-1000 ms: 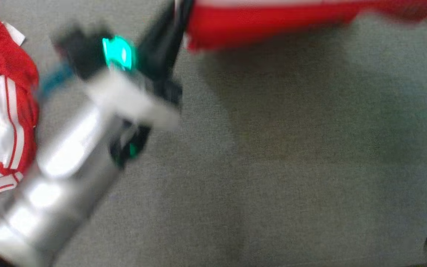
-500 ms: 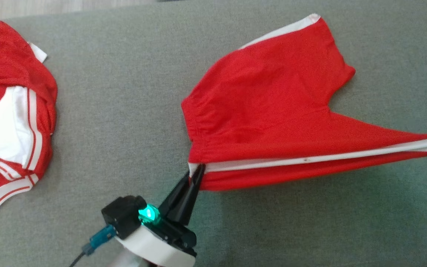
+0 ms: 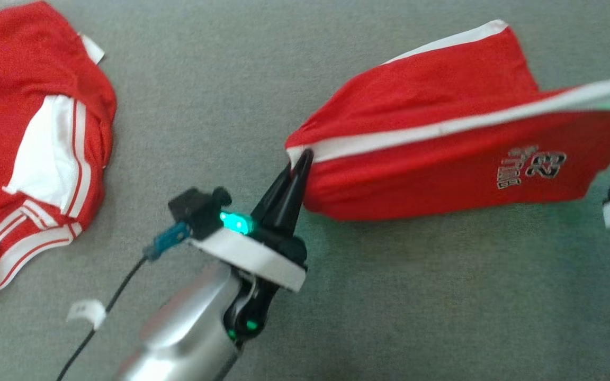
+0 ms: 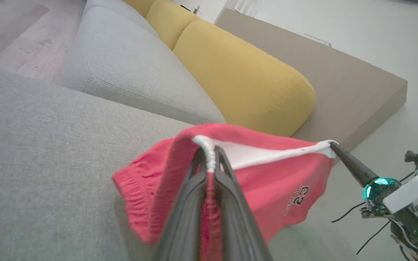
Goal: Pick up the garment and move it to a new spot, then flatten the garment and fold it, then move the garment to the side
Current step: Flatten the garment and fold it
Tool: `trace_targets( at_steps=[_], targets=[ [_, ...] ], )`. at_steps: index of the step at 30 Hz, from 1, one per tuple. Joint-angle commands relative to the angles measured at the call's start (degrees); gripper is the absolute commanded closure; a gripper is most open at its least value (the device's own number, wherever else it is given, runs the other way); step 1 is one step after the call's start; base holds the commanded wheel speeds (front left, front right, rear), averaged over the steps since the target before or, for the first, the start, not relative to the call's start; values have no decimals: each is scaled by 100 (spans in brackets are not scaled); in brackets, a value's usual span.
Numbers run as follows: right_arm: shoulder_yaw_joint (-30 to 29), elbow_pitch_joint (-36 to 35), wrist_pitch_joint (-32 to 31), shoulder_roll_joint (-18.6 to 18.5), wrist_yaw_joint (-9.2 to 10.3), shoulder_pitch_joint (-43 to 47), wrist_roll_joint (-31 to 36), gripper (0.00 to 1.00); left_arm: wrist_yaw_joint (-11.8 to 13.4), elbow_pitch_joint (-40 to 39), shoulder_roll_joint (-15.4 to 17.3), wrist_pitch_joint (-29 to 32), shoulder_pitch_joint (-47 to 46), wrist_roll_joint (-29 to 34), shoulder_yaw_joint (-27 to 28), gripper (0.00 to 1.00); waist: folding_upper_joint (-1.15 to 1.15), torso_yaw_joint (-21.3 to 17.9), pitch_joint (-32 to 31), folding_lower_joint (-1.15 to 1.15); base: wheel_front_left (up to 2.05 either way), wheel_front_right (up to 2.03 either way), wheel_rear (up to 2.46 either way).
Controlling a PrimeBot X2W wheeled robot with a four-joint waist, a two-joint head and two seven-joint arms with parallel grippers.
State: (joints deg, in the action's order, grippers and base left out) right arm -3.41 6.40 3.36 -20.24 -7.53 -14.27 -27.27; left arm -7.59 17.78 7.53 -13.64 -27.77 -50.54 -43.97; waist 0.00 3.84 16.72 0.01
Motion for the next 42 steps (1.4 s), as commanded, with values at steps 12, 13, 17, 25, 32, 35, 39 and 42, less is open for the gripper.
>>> trace_targets(
  at_steps=[12, 13, 17, 25, 32, 35, 39, 42],
  targets=[
    [1117, 1444, -49, -910, 4, -1955, -155, 100, 10, 934, -140, -84, -1720, -856, -361, 100, 0, 348, 710, -1, 0, 0, 0],
    [1251, 1572, 8, -936, 4, -2113, -164, 100, 10, 1040, -140, -94, -1823, -880, -404, 100, 0, 348, 759, -1, 0, 0, 0],
    [1792, 2124, 275, -1010, 4, -2681, -174, 100, 10, 1435, -188, -119, -2114, -1020, -532, 100, 0, 336, 902, -1, 0, 0, 0],
    [2770, 3226, 955, -922, 4, -3234, -711, 0, 10, 1914, -356, -134, -2267, -1347, -708, 0, 0, 403, 874, -1, 0, 0, 0],
    [2727, 3421, 1155, -918, 4, -2781, -1147, 0, 10, 1976, -276, -135, -1735, -797, -13, 0, 0, 498, 507, -1, 0, 0, 0],
    [2517, 3510, 1161, -898, 4, -2514, -1183, 0, 156, 1249, -138, -135, -1324, 716, 773, 0, 0, 550, 379, -1, 0, 0, 0],
    [2420, 3765, 1162, -812, 4, -2305, -1157, 0, 456, 274, -205, -135, -481, 2041, 1376, 0, 0, 616, 258, -1, 0, 0, 0],
    [2270, 4124, 1162, -738, 4, -2187, -1197, 0, 772, -589, -311, -135, 306, 2956, 1847, 0, 0, 780, 122, -1, 0, 0, 0]
  ],
)
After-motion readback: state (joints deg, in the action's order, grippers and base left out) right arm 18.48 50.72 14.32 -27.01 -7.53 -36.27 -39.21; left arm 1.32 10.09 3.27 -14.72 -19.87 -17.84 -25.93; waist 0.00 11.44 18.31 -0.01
